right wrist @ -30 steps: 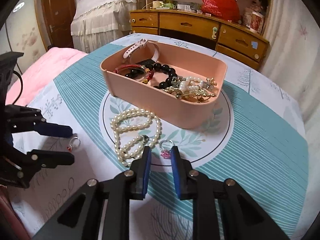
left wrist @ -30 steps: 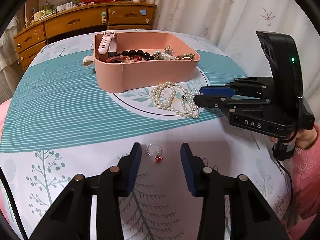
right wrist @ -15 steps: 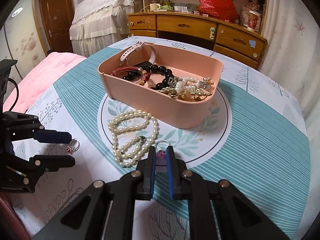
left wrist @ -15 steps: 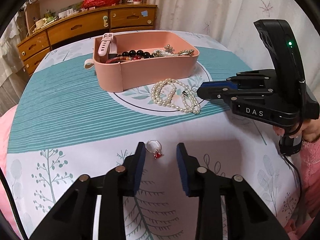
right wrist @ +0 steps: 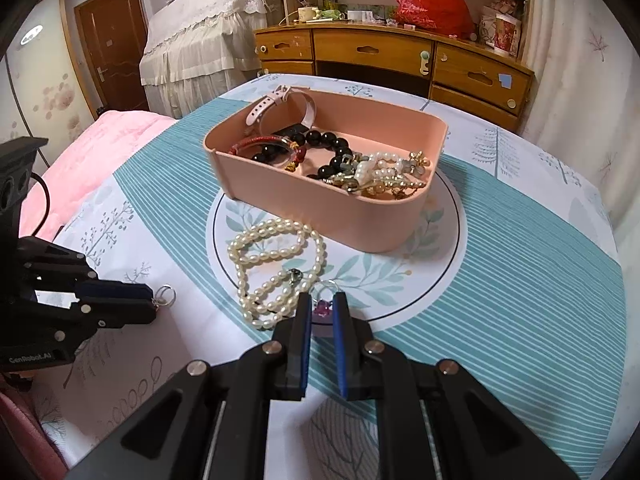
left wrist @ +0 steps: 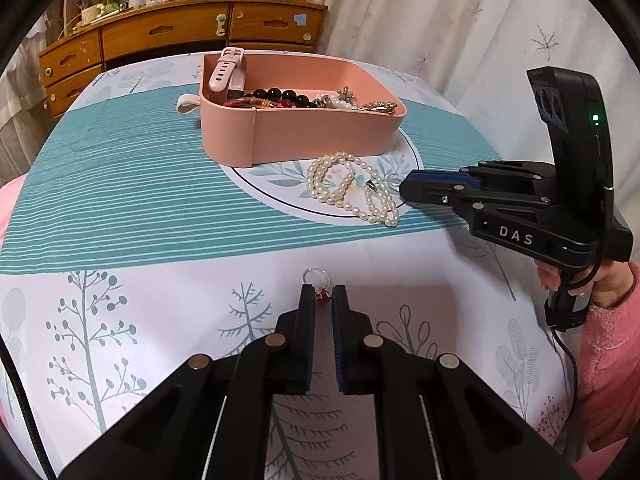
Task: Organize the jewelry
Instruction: 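Move the left tool to the red-stone ring while the right tool reaches the pink-stone ring, then grasp the red-stone ring with the left tool while the right tool grasps the pink-stone ring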
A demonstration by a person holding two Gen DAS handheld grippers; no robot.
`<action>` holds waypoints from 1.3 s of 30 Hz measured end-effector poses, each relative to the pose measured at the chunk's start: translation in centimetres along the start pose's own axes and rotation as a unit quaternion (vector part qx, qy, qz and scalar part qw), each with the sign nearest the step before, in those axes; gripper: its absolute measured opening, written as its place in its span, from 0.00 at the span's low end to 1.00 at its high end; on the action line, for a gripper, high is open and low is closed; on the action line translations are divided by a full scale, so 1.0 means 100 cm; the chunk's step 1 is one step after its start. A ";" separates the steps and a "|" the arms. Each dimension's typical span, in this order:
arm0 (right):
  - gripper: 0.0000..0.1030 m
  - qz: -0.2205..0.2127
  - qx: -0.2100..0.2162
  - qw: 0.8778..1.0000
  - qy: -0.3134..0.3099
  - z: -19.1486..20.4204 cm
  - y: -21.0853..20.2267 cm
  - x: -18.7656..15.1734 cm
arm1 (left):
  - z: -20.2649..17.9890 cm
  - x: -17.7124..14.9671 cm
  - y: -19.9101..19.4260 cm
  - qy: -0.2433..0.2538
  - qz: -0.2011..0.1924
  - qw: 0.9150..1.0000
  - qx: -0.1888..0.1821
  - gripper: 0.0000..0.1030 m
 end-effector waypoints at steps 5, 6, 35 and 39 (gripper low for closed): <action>0.10 -0.006 -0.002 1.000 0.000 0.001 -0.007 0.002 | 0.001 0.001 0.001 -0.004 0.007 1.000 0.000 0.06; 0.10 -0.007 -0.001 1.000 0.000 0.001 -0.008 0.002 | 0.000 0.001 0.001 -0.002 0.008 1.000 0.003 0.06; 0.10 -0.016 -0.010 1.000 0.005 -0.007 -0.024 0.005 | -0.016 0.010 0.003 0.053 -0.006 0.996 0.066 0.20; 0.10 -0.016 -0.010 1.000 0.004 -0.006 -0.024 0.005 | -0.016 0.011 0.005 0.051 -0.004 0.997 0.065 0.13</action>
Point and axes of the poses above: each gripper's, at about its wrist camera, not at the fingertips, and y roughly the way its jaws point, z to its left, x to its top, the point moved 6 cm from there along y, roughly the way its jaws point, and after that the axes turned 15 degrees about x, right-handed, at the moved point
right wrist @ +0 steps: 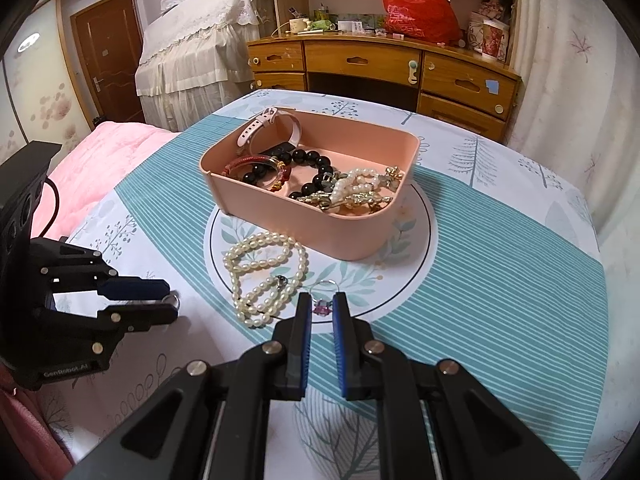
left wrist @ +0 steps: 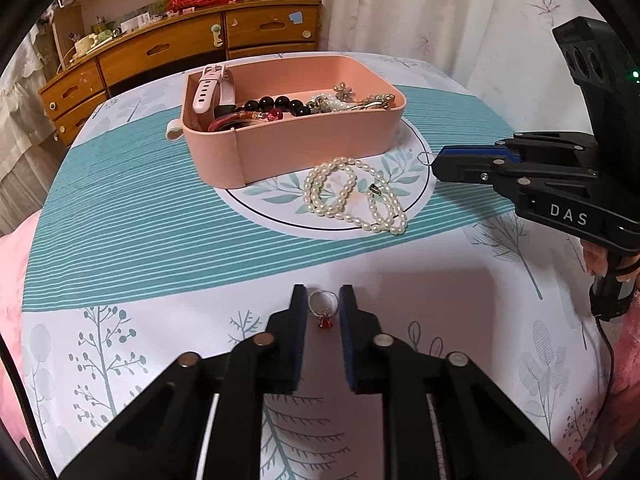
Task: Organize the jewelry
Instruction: 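Grasp the red-stone ring with the left tool while the right tool grasps the pink-stone ring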
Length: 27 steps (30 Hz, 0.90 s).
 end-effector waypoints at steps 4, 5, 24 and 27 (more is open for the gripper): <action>0.10 -0.002 0.000 1.000 0.001 0.000 -0.001 0.001 | -0.001 0.001 -0.001 0.003 0.000 1.000 -0.002 0.08; 0.10 -0.003 0.000 1.000 0.002 0.000 -0.001 0.001 | -0.001 0.001 -0.002 0.003 -0.001 1.000 -0.004 0.06; 0.10 -0.017 0.000 1.000 -0.008 0.008 -0.017 0.006 | 0.013 0.006 -0.011 -0.017 0.012 1.000 -0.016 0.12; 0.10 -0.017 0.000 1.000 -0.010 0.008 -0.018 0.006 | 0.013 0.000 -0.010 -0.006 0.011 1.000 0.006 0.44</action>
Point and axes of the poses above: each gripper's, at about its wrist camera, not at the fingertips, and y roughly the way its jaws point, z to its left, x to its top, the point moved 6 cm from there along y, roughly the way its jaws point, and after that the axes turned 15 degrees about x, right-handed, at the moved point
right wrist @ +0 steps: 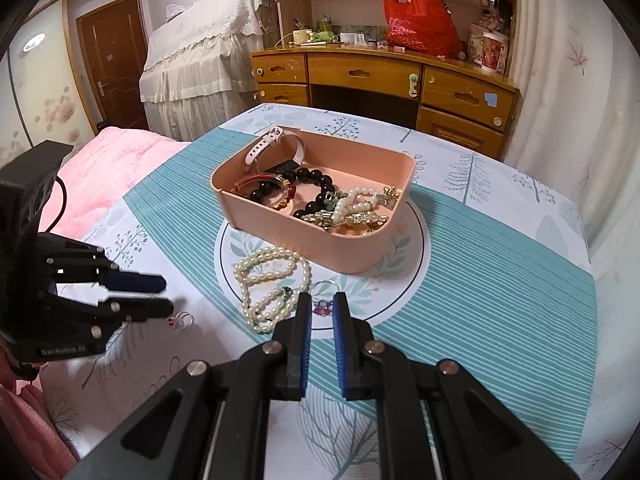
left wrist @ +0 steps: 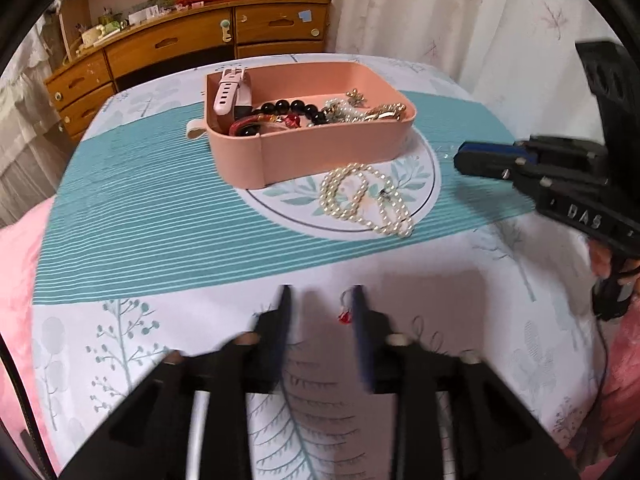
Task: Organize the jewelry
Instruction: 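Grasp the red-stone ring with the left tool while the right tool grasps the pink-stone ring, then carry the rings over the pink tray and open both tools to drop them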
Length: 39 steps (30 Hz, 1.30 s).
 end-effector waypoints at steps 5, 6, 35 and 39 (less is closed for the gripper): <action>0.10 0.000 -0.001 1.000 -0.003 0.001 -0.003 0.000 | -0.010 -0.008 -0.008 0.030 -0.016 0.999 0.000 0.59; 0.10 0.000 -0.001 1.000 -0.002 0.001 -0.002 0.000 | -0.012 -0.008 -0.009 0.034 -0.019 0.999 0.000 0.59; 0.10 -0.006 -0.003 1.000 -0.003 -0.001 -0.015 0.001 | -0.022 -0.011 0.006 0.037 -0.023 0.999 -0.005 0.05; 0.10 -0.007 0.000 1.000 -0.008 0.002 -0.016 0.002 | -0.023 -0.010 0.006 0.035 -0.014 0.999 -0.012 0.05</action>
Point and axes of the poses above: each gripper's, at about its wrist camera, not at the fingertips, and y roughly the way its jaws point, z to its left, x to its top, the point moved 6 cm from there along y, roughly the way its jaws point, and after that the axes turned 15 degrees about x, right-handed, at the moved point
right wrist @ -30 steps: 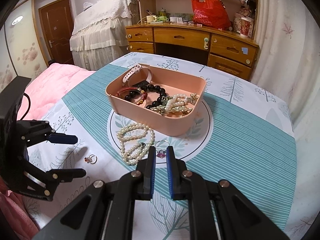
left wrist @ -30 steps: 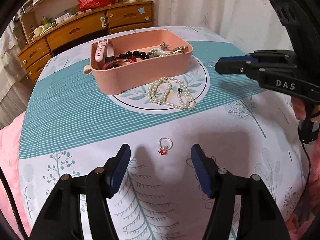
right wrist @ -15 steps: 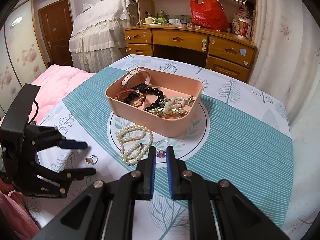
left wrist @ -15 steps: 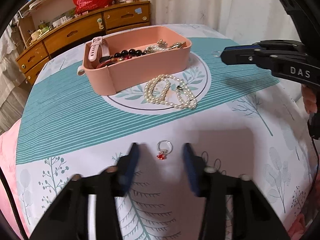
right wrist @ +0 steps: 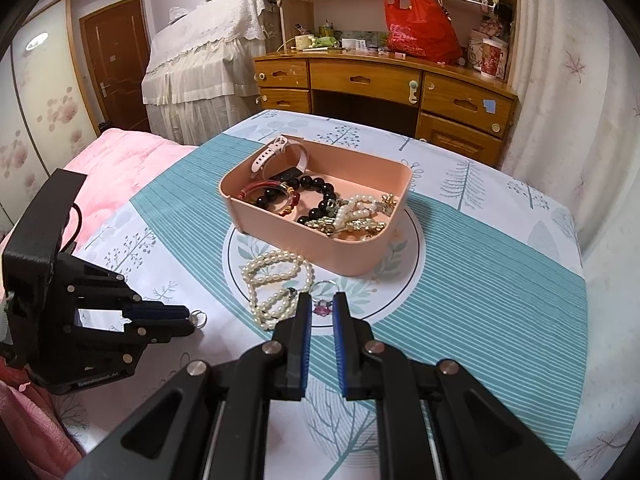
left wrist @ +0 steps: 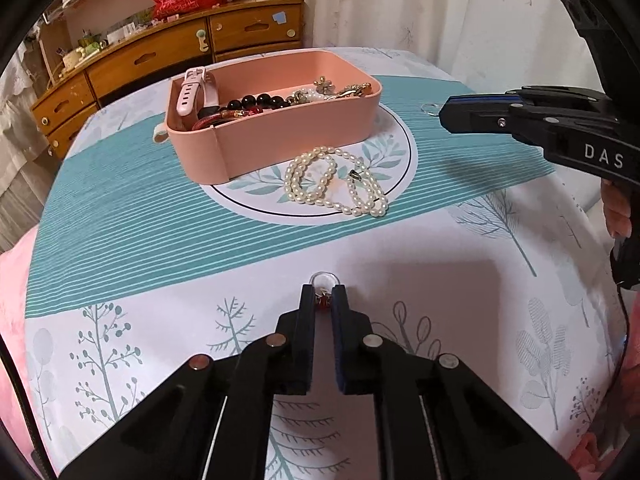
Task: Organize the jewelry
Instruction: 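Carry the rings over the pink tray and open both tools to drop them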
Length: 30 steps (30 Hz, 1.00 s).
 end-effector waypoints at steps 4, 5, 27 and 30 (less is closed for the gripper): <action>0.10 -0.004 0.002 1.000 -0.003 0.004 -0.003 0.001 | 0.004 0.003 -0.001 -0.011 0.010 1.000 -0.016 0.05; 0.10 -0.005 0.003 1.000 -0.003 0.004 -0.004 0.002 | 0.005 0.004 -0.002 -0.013 0.008 1.000 -0.016 0.05; 0.10 -0.094 0.045 0.994 0.004 0.009 -0.026 0.062 | 0.051 0.127 -0.053 -0.023 -0.146 0.989 0.003 0.05; 0.10 -0.110 0.062 0.992 0.014 0.006 -0.018 0.071 | 0.057 0.140 -0.045 -0.034 -0.151 0.988 0.010 0.05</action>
Point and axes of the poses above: each gripper's, at about its wrist camera, not at the fingertips, and y roughly the way its jaws point, z to its left, x to its top, the point moved 6 cm from there along y, roughly the way its jaws point, and after that the axes turned 15 degrees about x, right-handed, at the moved point
